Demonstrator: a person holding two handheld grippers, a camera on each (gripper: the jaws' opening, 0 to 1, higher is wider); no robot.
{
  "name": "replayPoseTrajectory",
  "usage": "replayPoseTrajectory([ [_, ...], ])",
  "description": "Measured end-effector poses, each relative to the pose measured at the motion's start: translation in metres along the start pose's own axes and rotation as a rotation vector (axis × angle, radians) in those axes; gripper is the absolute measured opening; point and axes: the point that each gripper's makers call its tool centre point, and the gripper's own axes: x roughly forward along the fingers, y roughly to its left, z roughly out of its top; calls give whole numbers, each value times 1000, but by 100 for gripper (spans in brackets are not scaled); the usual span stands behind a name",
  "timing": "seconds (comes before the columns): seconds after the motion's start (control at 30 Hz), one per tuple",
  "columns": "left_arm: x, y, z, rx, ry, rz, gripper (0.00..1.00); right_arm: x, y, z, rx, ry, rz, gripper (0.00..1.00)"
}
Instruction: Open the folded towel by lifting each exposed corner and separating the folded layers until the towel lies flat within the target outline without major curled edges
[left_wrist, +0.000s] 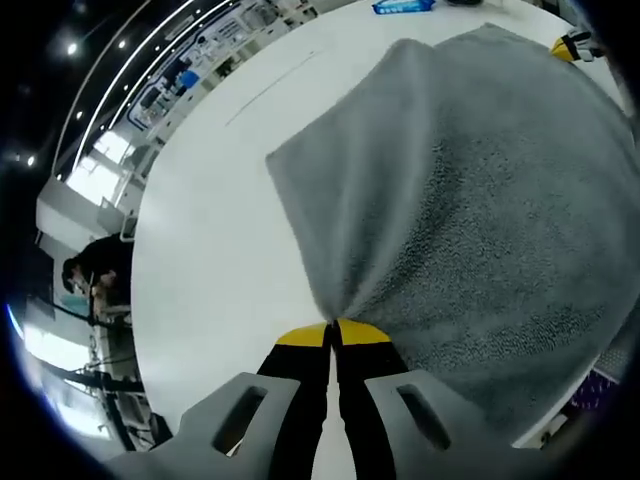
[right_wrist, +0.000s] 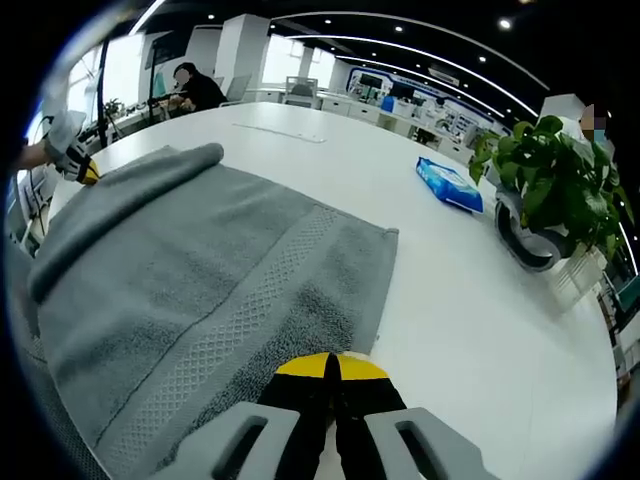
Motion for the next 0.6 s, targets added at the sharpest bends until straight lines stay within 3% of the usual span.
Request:
replayPoseTrajectory([
  [0.13,0,6,-7,-16,6,0,1,-1,-4,-1,-30,13,-18,0],
  [0.3,-1,12,-14,10,26,6,1,-2,-11,-5,-24,21,-35,0],
  [0.6,-6,14,-17,-19,27,0,1,-6,-34,-16,4,43,-82,0],
])
